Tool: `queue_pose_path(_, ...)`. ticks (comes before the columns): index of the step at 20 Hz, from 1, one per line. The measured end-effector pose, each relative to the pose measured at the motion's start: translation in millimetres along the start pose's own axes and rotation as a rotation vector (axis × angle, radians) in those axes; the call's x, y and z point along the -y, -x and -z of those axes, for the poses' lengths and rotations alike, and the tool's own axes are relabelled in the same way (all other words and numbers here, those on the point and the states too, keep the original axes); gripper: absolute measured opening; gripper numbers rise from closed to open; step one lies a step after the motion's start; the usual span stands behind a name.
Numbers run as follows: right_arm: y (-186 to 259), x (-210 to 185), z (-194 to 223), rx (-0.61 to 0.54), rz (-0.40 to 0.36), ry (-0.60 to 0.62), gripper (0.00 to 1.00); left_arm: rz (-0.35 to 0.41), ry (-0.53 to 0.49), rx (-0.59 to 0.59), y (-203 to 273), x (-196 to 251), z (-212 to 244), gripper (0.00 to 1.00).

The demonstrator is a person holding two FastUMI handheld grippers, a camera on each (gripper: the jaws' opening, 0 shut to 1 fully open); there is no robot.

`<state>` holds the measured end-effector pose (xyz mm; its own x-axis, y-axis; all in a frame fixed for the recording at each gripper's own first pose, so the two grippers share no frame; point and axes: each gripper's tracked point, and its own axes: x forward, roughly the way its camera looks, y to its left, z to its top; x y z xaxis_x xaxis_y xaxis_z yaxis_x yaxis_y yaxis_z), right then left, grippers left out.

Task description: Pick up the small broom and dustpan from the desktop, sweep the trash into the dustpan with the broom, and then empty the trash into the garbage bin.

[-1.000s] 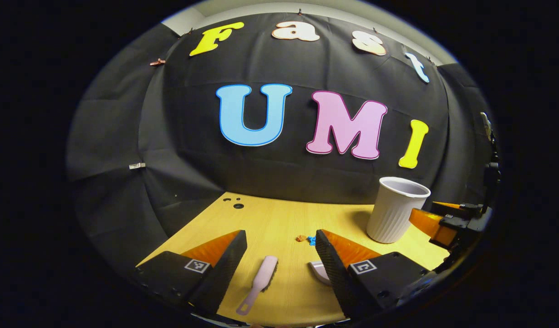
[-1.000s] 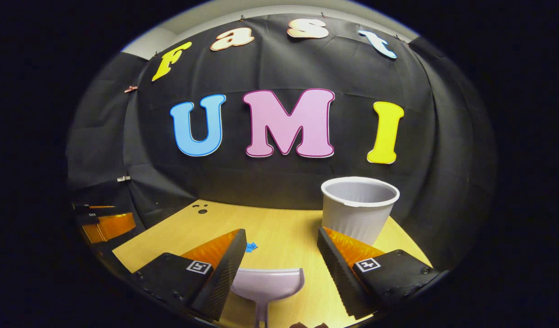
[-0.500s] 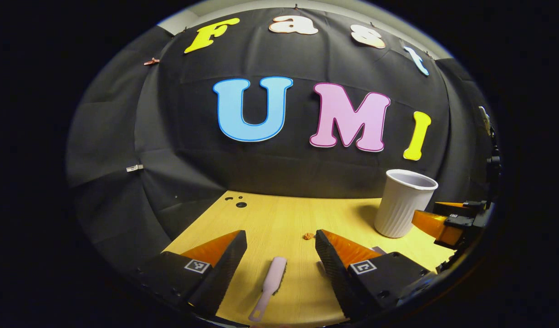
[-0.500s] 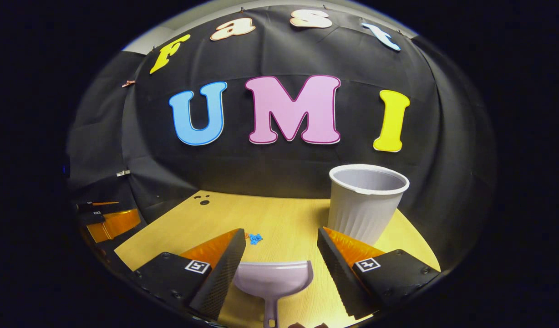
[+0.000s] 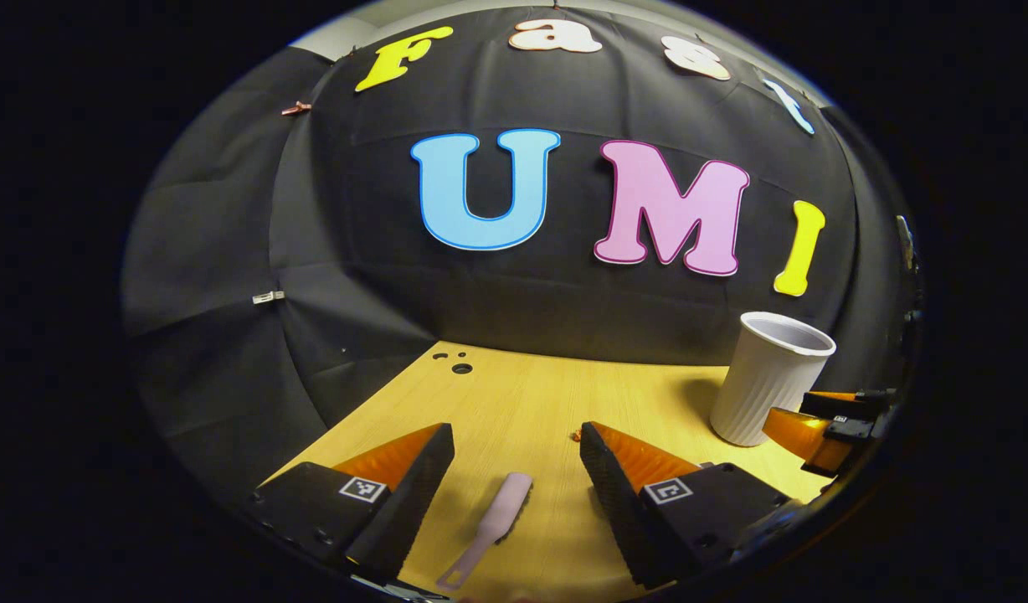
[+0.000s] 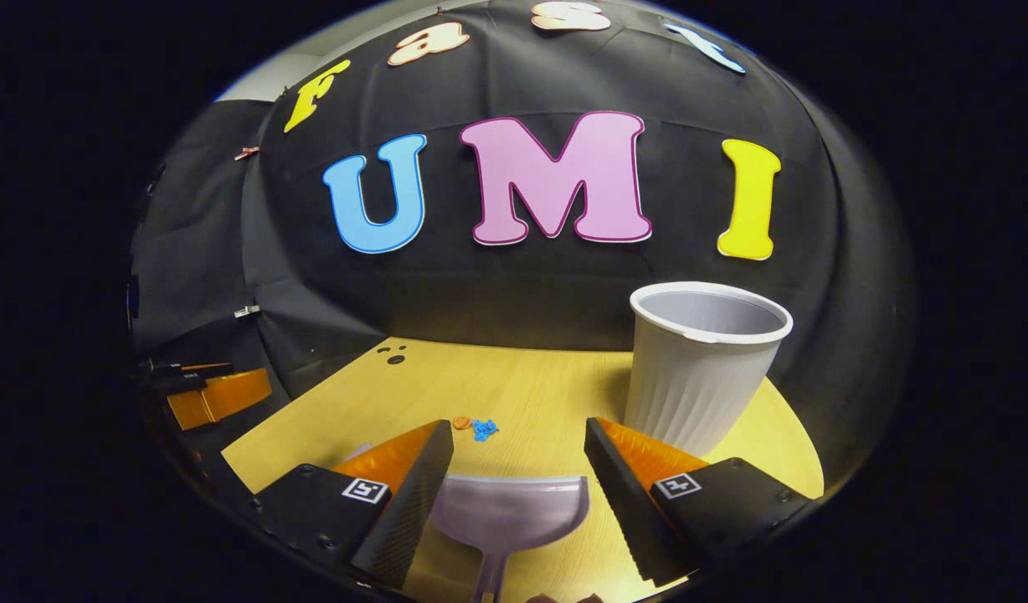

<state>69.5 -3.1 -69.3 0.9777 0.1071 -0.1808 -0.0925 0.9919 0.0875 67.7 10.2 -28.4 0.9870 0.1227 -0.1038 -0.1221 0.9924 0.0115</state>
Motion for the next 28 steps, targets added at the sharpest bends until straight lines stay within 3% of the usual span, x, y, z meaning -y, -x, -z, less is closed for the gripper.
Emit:
queue_pose_path(12, -2, 5, 11, -0.055, 0.137, 0.017, 0.99, 0.097, -0.016, -0.079, -19, -31, 32, 0.96)
queue_pose_path(22, 11, -22, 20, -0.087, 0.111, 0.045, 0.98, 0.152, 0.000, -0.132, -3, -42, 58, 0.96)
queue_pose_path(28, 10, -32, 38, -0.139, 0.069, 0.045, 0.98, 0.181, -0.009, -0.248, -9, -35, 84, 0.96)
